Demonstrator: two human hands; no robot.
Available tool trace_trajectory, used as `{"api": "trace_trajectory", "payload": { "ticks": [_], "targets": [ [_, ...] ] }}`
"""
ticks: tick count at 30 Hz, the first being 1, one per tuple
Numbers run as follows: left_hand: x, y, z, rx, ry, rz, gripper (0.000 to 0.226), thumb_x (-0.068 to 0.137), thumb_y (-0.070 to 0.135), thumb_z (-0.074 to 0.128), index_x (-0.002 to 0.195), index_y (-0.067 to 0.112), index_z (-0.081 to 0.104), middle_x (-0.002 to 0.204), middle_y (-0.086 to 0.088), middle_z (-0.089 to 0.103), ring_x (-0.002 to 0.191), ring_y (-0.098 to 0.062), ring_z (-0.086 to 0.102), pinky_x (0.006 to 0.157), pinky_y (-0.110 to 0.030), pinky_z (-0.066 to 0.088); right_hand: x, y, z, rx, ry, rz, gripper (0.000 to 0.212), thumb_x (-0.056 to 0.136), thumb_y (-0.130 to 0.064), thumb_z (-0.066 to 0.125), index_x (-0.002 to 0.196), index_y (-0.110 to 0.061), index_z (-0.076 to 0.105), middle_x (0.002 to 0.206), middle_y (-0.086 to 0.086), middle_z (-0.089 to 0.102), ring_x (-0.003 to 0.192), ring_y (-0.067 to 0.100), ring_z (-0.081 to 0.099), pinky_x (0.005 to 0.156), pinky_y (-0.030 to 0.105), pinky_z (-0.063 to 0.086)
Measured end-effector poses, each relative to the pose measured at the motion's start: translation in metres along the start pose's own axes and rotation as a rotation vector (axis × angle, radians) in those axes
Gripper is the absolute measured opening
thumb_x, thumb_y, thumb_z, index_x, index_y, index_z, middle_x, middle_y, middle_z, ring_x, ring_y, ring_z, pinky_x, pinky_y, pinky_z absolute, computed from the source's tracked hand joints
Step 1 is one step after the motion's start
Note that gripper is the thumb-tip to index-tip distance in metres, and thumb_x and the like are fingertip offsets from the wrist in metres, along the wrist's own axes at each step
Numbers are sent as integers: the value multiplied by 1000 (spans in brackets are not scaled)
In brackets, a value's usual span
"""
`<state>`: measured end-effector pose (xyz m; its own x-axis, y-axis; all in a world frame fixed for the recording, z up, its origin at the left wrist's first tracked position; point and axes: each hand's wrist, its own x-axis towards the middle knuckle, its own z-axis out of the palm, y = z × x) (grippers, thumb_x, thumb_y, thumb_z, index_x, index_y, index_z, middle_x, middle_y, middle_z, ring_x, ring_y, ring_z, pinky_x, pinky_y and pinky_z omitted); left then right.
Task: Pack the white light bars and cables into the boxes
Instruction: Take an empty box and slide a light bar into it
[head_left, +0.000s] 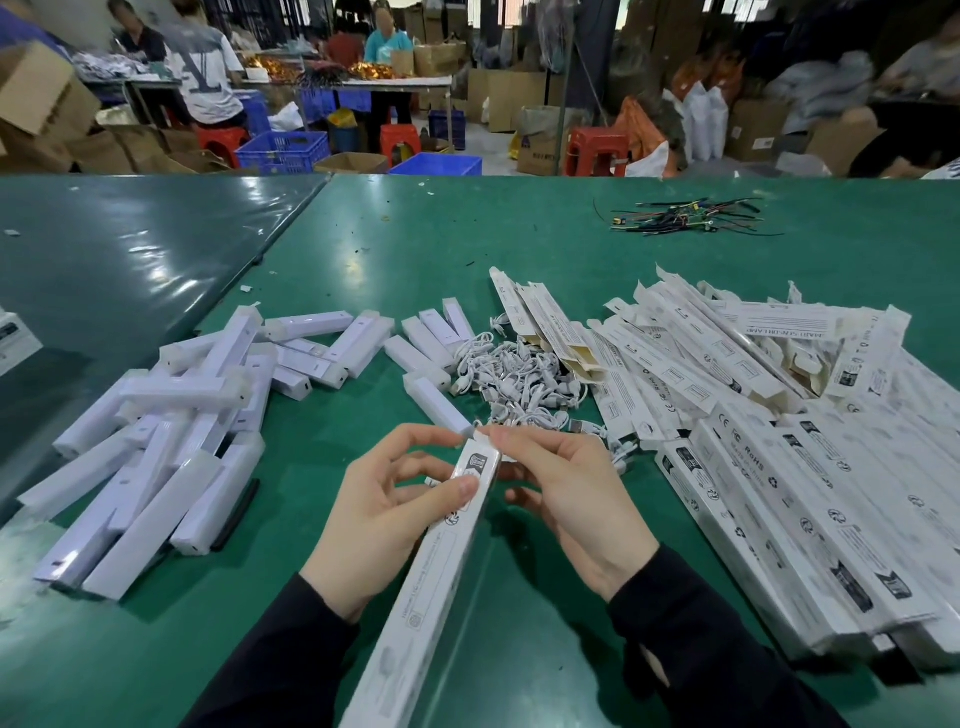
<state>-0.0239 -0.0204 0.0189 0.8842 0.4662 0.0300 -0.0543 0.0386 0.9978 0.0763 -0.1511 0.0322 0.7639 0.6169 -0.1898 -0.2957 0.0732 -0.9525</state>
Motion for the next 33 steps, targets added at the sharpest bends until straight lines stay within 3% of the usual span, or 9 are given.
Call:
{"api": "trace_trajectory", "payload": {
  "ticks": [6,13,17,21,25,26,28,31,33],
  "targets": [
    [-1,-4,1,-14,10,37,44,59,35,82,100,29,68,81,-16,69,64,-27,61,64,-37,50,1,0,0,21,33,1,13,89,-10,66,93,-5,78,90,13,75,59,3,59,55,18,47],
    [-2,-5,2,31,3,88,41,61,36,80,100,27,70,79,-11,71,58,-18,63,58,-23,51,0,2,0,-34,21,-61,13,89,-11,67,94,-8,79,91,9,76,67,6,62,56,17,48],
    [-2,-2,0,-40,32,67,46,59,33,82,101,22,70,78,-14,70,61,-20,63,59,-25,52,1,3,1,-165,13,-216,14,90,-16,67,91,-15,80,87,4,76,70,5,62,61,16,47],
    [-1,2,0,-17,89,64,41,69,20,88,104,16,67,73,-12,70,62,-17,62,63,-27,50,1,9,3,-324,-17,-334,14,91,-16,67,94,-22,79,91,4,74,80,18,67,68,26,50],
    [-1,6,4,42,99,113,26,85,17,69,111,15,68,78,-7,70,66,-11,60,64,-18,49,5,7,4,-22,-80,-129,17,90,-8,66,99,-15,78,91,11,73,76,15,63,62,21,51],
    [-1,8,4,72,80,115,23,91,11,65,113,18,68,88,-5,70,71,-10,61,66,-15,48,6,6,3,84,-68,-56,16,90,-7,65,100,-11,76,89,10,73,72,15,62,60,19,50],
    [-1,9,2,230,-2,145,47,83,6,56,122,31,61,120,4,59,103,-6,59,85,-12,44,7,4,2,204,-51,43,14,89,-9,65,99,-6,74,87,8,71,65,13,58,56,18,48],
    [-8,4,5,631,-131,415,85,69,2,54,139,48,44,154,8,21,147,-9,14,118,-29,18,8,3,-3,277,-84,31,23,62,-22,78,81,-9,77,85,10,72,69,18,63,60,23,52],
    [-9,-1,7,731,-90,608,65,74,13,68,129,43,55,157,4,24,149,-19,13,119,-42,18,13,4,-3,51,-47,-62,15,65,-17,78,79,-11,76,86,14,73,76,24,65,69,31,54]
  ]
}}
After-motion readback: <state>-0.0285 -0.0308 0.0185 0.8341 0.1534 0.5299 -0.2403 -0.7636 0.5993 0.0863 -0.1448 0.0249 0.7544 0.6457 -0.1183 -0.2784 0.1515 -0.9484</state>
